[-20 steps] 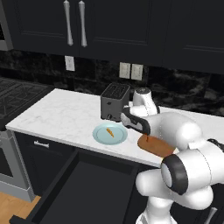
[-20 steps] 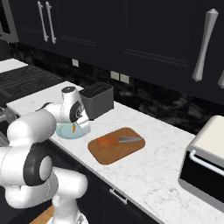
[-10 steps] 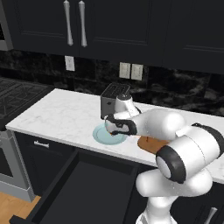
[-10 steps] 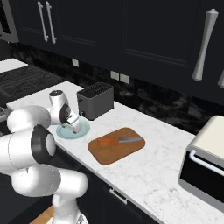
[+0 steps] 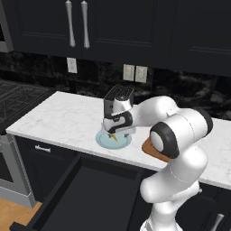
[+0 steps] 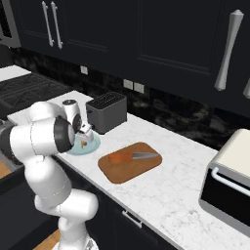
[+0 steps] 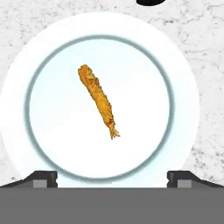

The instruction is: Pick up the knife from the drawer and place it on the cutting board. Then place the meat from the plate to the cutting board.

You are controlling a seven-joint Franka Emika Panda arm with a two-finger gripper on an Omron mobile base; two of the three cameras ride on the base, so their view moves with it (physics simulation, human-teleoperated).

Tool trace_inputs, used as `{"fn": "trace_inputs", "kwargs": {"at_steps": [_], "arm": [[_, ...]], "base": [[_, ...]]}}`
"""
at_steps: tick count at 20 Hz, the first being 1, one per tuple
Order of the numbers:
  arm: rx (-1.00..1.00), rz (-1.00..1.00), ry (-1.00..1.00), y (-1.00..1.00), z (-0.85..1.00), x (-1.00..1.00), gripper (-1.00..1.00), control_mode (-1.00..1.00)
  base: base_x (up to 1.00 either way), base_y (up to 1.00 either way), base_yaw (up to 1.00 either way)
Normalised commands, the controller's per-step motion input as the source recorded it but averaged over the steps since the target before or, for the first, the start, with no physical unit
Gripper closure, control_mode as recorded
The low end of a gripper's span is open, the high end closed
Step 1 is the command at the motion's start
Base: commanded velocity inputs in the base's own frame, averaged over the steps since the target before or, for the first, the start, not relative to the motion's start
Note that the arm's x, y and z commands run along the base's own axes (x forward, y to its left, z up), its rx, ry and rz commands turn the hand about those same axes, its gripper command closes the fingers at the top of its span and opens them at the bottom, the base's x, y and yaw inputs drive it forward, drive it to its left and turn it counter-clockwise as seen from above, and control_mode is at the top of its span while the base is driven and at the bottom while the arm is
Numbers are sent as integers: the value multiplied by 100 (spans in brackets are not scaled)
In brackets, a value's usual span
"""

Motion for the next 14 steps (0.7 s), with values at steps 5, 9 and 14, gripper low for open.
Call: {"fn": "trace_inputs", "kwargs": {"at_steps": [5, 9, 14], "arm": [[-7, 7, 6, 4, -27, 24, -100, -100], [-9, 5, 9, 2, -35, 34, -100, -100], [-8, 4, 8, 17, -27, 38, -100, -100]], "base": [[0, 0, 0], [0, 0, 0], [0, 0, 0]]}}
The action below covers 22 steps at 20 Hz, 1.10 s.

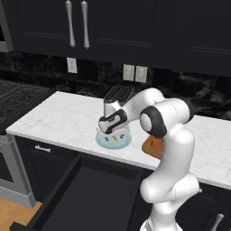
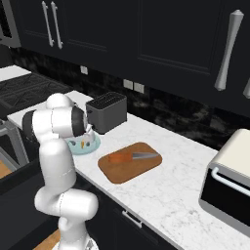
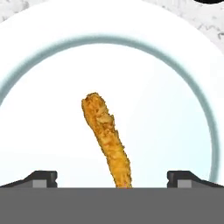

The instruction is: Pick up the knife from the drawer and place it on the cutting board. Then place the meat from the plate to the cutting board.

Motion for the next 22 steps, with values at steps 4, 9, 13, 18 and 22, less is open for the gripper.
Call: {"fn": "trace_inputs", "kwargs": {"at_steps": [4, 9, 13, 18, 22], "arm": [[-3, 6, 5, 9, -22, 34, -100, -100], [0, 7, 0, 0, -16, 37, -100, -100], [0, 5, 0, -2, -22, 2, 100, -100], [0, 2, 0, -9, -19, -6, 100, -100], [0, 1, 0, -4, -17, -2, 100, -100]], "base": [[0, 0, 0], [0, 0, 0], [0, 0, 0], [0, 0, 0], [0, 0, 0]]}}
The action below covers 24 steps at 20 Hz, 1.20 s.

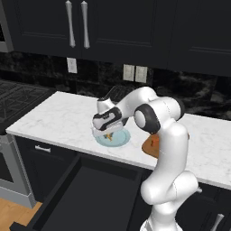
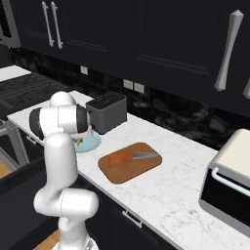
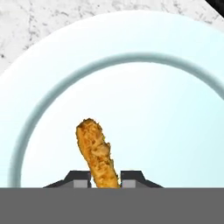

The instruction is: Pick up the knife from the drawer and place it on the cutting board. Then place the meat from the plate to the cutting board.

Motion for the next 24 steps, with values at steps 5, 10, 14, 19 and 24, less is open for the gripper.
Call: {"fn": "trace_inputs", "kwargs": {"at_steps": [5, 10, 14, 19, 24], "arm": [[0, 0, -4, 0, -4, -12, 100, -100], [0, 0, -15, -28, 64, -57, 100, -100], [2, -8, -11, -48, 80, -98, 100, -100], [0, -22, -3, -51, 71, -66, 100, -100], [0, -39, 0, -62, 17, -47, 100, -100]], "base": [[0, 0, 0], [0, 0, 0], [0, 0, 0], [0, 0, 0], [0, 0, 0]]}}
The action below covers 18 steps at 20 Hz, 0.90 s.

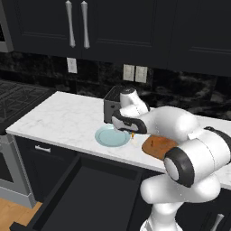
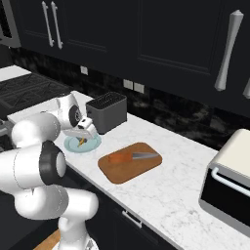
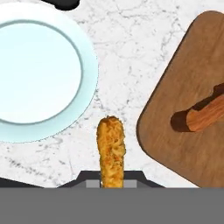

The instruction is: Pick up the knife from the drawer and place it on the cutting board. Then place the meat from the plate to the cutting board.

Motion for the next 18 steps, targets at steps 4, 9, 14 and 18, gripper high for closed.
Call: {"fn": "trace_inputs", "kwargs": {"at_steps": [4, 9, 14, 18], "arm": [[0, -46, 0, -58, 9, -32, 100, -100], [0, -46, 0, -53, 1, -17, 100, -100], [0, -40, 1, -59, 0, 0, 100, -100], [2, -35, 2, -76, 0, 0, 100, -100]], "base": [[0, 0, 0], [0, 0, 0], [0, 0, 0], [0, 0, 0]]}}
